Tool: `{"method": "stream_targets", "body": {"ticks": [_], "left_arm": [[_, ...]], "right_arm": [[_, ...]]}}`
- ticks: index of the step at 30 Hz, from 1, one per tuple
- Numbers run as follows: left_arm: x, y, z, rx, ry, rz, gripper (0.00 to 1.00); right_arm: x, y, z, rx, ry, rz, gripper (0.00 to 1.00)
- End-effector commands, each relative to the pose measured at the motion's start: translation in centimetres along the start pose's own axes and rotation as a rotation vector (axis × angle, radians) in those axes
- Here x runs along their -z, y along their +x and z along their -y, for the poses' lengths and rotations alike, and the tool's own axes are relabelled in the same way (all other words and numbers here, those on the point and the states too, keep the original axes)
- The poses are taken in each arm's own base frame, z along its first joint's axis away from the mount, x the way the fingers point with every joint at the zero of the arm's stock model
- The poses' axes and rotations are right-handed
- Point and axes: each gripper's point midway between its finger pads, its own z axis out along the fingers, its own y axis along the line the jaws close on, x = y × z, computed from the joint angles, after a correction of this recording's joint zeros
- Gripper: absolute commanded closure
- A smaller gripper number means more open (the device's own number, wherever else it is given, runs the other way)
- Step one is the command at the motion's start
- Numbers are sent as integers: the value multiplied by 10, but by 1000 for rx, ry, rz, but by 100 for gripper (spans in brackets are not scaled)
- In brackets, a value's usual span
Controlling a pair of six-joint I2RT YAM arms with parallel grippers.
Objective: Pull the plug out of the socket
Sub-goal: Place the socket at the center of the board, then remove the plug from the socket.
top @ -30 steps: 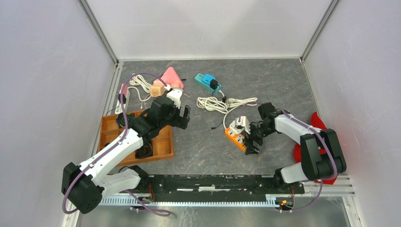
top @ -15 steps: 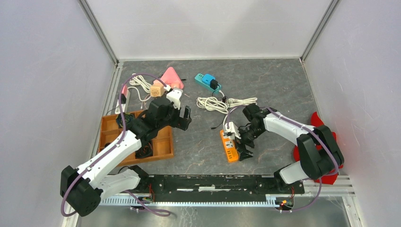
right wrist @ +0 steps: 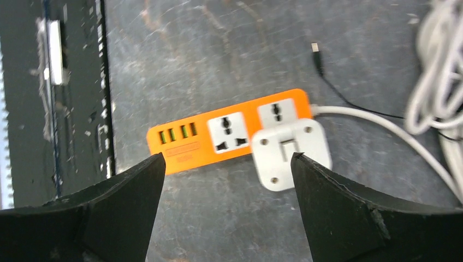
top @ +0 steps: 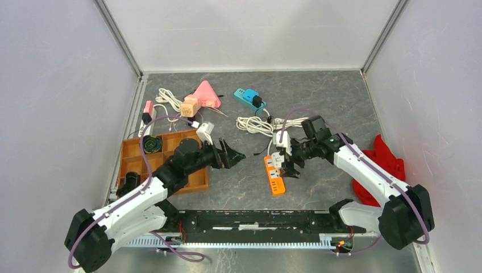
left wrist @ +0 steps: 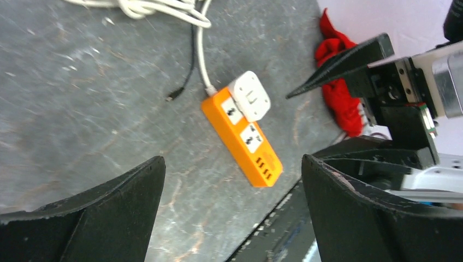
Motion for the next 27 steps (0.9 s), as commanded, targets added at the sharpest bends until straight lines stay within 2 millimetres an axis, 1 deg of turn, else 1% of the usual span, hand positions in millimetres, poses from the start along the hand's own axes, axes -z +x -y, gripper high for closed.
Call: {"method": "stream_targets", "body": {"ticks": [1,3,4,5,7,11,12,14,15,16,18,22,23,24,25,26,27], "left_arm": [[-2,-10,53,120,164,82,0],[-7,-2,54,124,133,90,0],[-10,3,54,125,115,91,0],[-12,11,58,120,105,84,0],[-18,22,57,114,66,83,0],[-34,46,54,74,-25,69,0],[-39,51,55,62,-49,68,0],[-49,61,48,40,-127,57,0],[-55,66,51,38,-154,46,0],[-60,68,47,20,-214,49,0],[-71,78,51,-13,-270,38,0],[-86,95,50,-79,-420,58,0],[-91,95,56,-80,-444,67,0],[-92,101,48,-96,-497,64,0],[-96,103,50,-88,-528,68,0],[-97,108,43,-102,-569,56,0],[-102,110,46,-104,-584,52,0]], "right_arm": [[24,-47,48,-73,164,138,8],[38,-56,66,-154,193,233,8],[45,-58,71,-204,184,287,8],[52,-55,77,-256,186,331,8],[63,-45,83,-355,177,404,8],[68,-21,83,-512,171,499,8],[67,-14,83,-545,176,508,8],[70,-3,87,-583,201,511,8],[71,0,88,-600,202,511,8],[71,2,87,-612,197,514,8],[70,4,88,-628,188,516,8],[69,7,88,-642,183,514,8],[69,7,88,-645,185,514,8],[69,8,88,-646,188,513,8],[70,8,89,-645,194,512,7],[71,8,89,-644,198,512,7],[72,9,90,-646,204,511,8]]}}
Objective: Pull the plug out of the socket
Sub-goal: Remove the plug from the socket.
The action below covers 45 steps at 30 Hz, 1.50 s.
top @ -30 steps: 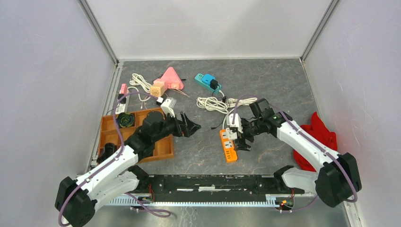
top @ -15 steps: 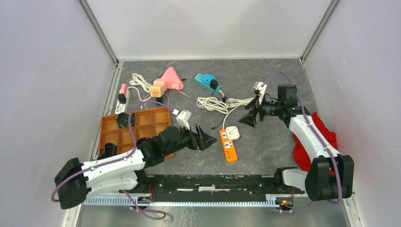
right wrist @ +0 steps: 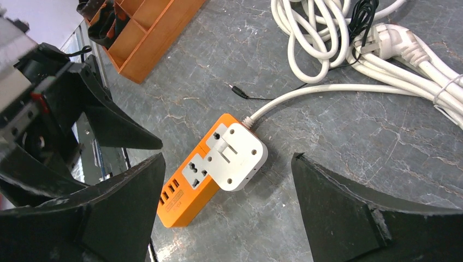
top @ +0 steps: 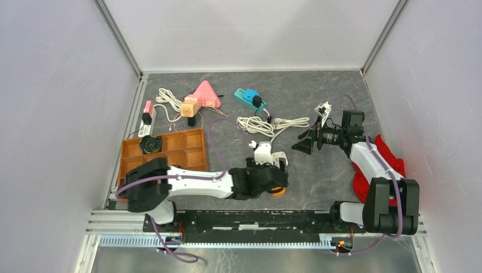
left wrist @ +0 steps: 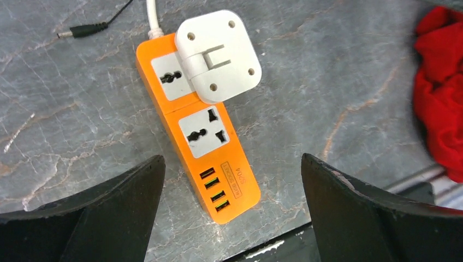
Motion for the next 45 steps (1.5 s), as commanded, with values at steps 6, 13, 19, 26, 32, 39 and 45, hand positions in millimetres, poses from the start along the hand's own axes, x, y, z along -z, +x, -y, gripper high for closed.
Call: {"method": "stream_targets", "body": {"ticks": [6,13,19,26,32,39,45], "left_arm": [[-25,21,-19,-6,-253,39,0],[-38,33,-18,-32,-275,32,10],[-44,36,-19,-24,-290,49,16],[-49,46,-24,-36,-308,35,21],[-53,54,-29,-63,-347,20,21],[-52,61,-34,-79,-376,12,21],[-52,67,-35,-106,-403,9,26]], "right_arm": [[5,-9,4,21,14,31,7],[4,-7,7,8,20,27,7],[4,-5,10,0,24,23,7],[3,-3,12,-10,24,19,7],[2,-1,12,-15,23,16,7],[2,0,12,-23,21,13,7],[2,1,12,-24,20,13,7]]}}
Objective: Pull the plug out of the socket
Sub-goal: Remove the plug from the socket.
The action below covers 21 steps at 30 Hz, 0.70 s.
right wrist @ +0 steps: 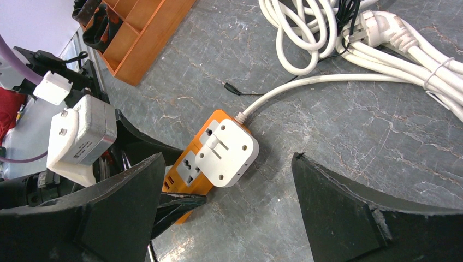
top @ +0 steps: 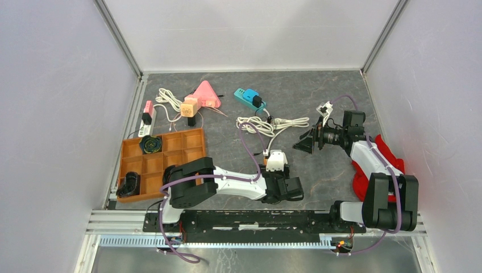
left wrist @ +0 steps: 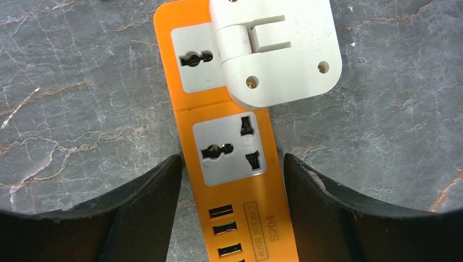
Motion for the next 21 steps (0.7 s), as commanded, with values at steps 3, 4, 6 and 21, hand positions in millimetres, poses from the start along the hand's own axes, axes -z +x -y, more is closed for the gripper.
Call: {"method": "stream_targets", "body": {"ticks": [3,4,6,21], "left_arm": [[-5,18,-4,-13,-61,-3,31],[-5,19,-4,-18,-61,-2,34],[-5,20,-4,-27,-61,0,38],[22,-23,-4,-131,43,107,93]], "right_arm": [[0,-3,2,18,-1,12,7],[0,-3,1,17,-2,12,7],[0,-3,1,18,-2,13,7],[-3,2,-3,-21,-28,32,7]]}}
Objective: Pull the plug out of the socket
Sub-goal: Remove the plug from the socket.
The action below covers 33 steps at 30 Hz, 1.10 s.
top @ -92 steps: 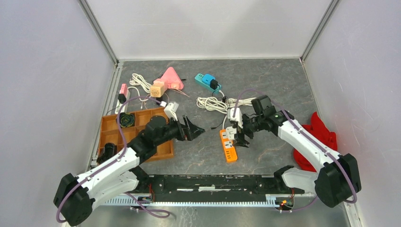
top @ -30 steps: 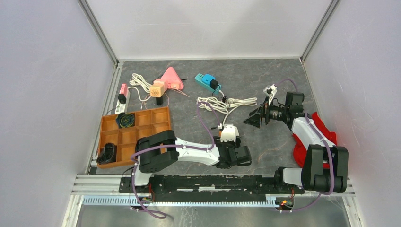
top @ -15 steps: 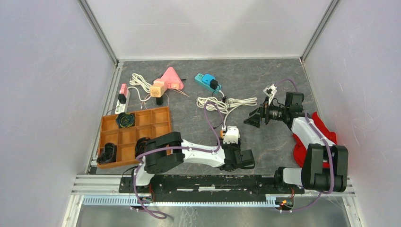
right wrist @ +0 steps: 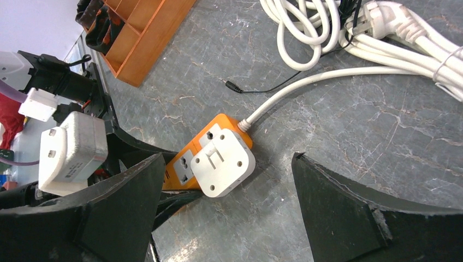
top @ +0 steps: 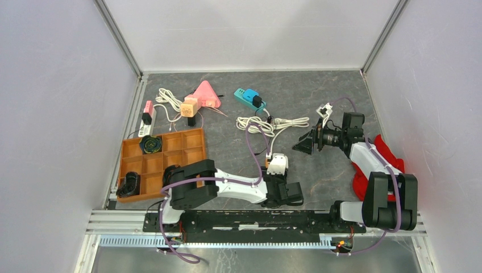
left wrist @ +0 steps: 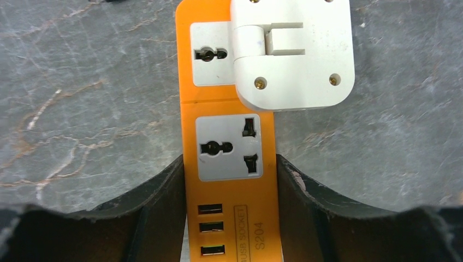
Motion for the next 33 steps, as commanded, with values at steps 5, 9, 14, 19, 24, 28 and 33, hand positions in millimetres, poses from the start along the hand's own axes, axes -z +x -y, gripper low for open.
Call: {"method": "stream_targets", "body": {"ticks": [5,9,14,19,24,28,33], "left_arm": [[30,-37,6,-71,202,84,98],[42,-37,13,-129,328,75,98],[51,-36,10,-186,425,55,98],[63,-41,13,-184,589,14,98],[86,-51,10,-132,797,25,98],[94,-62,-2,-56,902,19,98],[104,-67,-12,10,993,-30,98]], "right_arm": [[-1,-6,-11,18,-56,43,7],[2,-11,-18,74,-68,55,6],[6,-19,-31,202,-76,67,6],[6,-22,-52,428,-115,64,2],[6,-18,-75,704,-161,81,2],[7,-2,-91,928,-239,102,2],[17,44,-132,1397,-454,140,2]]}}
